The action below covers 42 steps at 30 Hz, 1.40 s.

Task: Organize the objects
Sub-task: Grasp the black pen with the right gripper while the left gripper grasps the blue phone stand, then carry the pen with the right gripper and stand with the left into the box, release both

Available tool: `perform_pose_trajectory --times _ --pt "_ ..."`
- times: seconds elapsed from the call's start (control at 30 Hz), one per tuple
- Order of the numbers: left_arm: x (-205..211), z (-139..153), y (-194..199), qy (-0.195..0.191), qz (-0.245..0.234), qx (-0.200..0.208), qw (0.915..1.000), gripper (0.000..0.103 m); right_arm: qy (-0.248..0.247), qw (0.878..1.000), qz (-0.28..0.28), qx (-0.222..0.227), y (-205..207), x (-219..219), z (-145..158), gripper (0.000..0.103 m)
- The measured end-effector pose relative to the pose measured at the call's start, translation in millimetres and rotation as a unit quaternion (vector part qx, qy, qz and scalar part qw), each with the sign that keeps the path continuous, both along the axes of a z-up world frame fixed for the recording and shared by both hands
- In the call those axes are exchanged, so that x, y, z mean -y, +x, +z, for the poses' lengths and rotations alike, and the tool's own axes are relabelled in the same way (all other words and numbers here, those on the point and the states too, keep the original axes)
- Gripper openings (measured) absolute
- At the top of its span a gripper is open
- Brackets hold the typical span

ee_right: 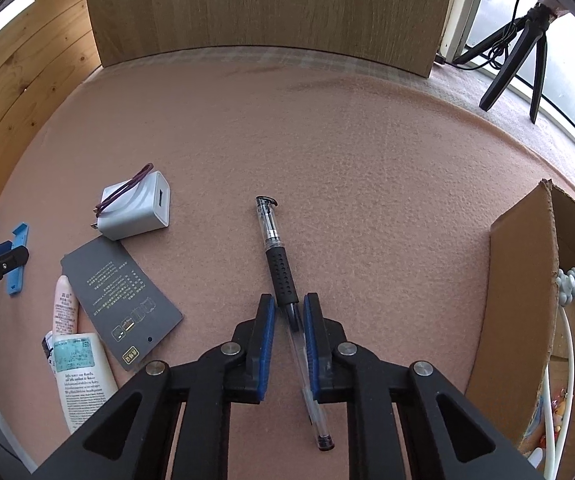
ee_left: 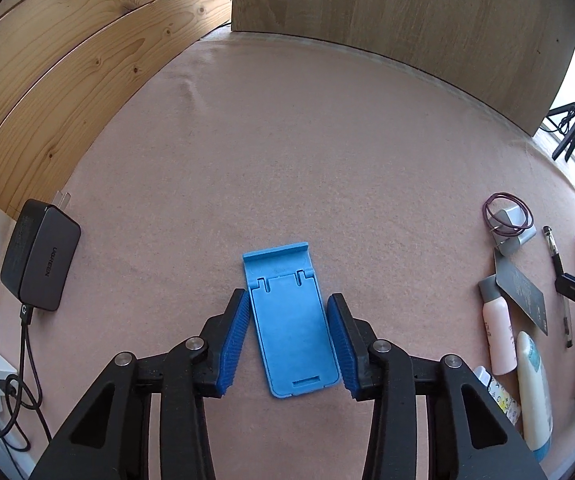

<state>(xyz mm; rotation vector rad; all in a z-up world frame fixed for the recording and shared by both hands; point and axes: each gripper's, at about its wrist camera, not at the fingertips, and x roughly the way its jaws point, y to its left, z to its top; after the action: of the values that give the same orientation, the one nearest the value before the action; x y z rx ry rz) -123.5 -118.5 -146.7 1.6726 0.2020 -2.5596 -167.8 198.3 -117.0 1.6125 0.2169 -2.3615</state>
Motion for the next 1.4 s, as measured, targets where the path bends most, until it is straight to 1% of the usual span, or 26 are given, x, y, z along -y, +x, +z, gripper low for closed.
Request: perform_pose_trajectory --times 0.07,0.3,0.47,0.53,0.7,0.8,0.9,1.1,1.27,1.4 --pt "1 1 4 0.008 0.002 0.000 1.0000 0.039 -0.006 1.000 -0.004 -0.001 3 -1 0 0.010" --pt "-4 -1 24 0.047 0.001 0.000 0.9989 0.039 -0.029 1.000 -0.010 -0.001 24 -8 0 0.010" --pt "-12 1 38 0.091 0.002 0.002 0.9959 0.039 -0.080 0.996 -0.044 0.010 45 -26 0 0.010" --pt "-16 2 42 0.109 0.003 0.000 0.9940 0.039 -0.093 0.994 -0.052 0.013 54 -32 1 0.010" --pt "-32 15 47 0.126 -0.006 -0.015 0.9919 0.039 -0.112 0.992 -0.059 -0.002 76 -46 17 0.009" --pt "-44 23 32 0.135 -0.022 -0.025 0.9903 0.039 -0.120 0.991 -0.062 -0.018 85 -54 32 0.009" --pt "-64 35 28 0.144 -0.044 -0.037 0.9879 0.039 -0.132 0.988 -0.070 -0.032 94 -66 46 0.009" --pt "-124 54 22 0.159 -0.103 -0.049 0.9807 0.039 -0.145 0.983 -0.094 -0.054 110 -95 68 0.009" --pt "-180 62 16 0.166 -0.148 -0.052 0.9735 0.039 -0.147 0.978 -0.126 -0.077 121 -130 81 0.009" --pt "-226 66 19 0.163 -0.190 -0.050 0.9669 0.039 -0.150 0.972 -0.157 -0.091 128 -162 89 0.010"
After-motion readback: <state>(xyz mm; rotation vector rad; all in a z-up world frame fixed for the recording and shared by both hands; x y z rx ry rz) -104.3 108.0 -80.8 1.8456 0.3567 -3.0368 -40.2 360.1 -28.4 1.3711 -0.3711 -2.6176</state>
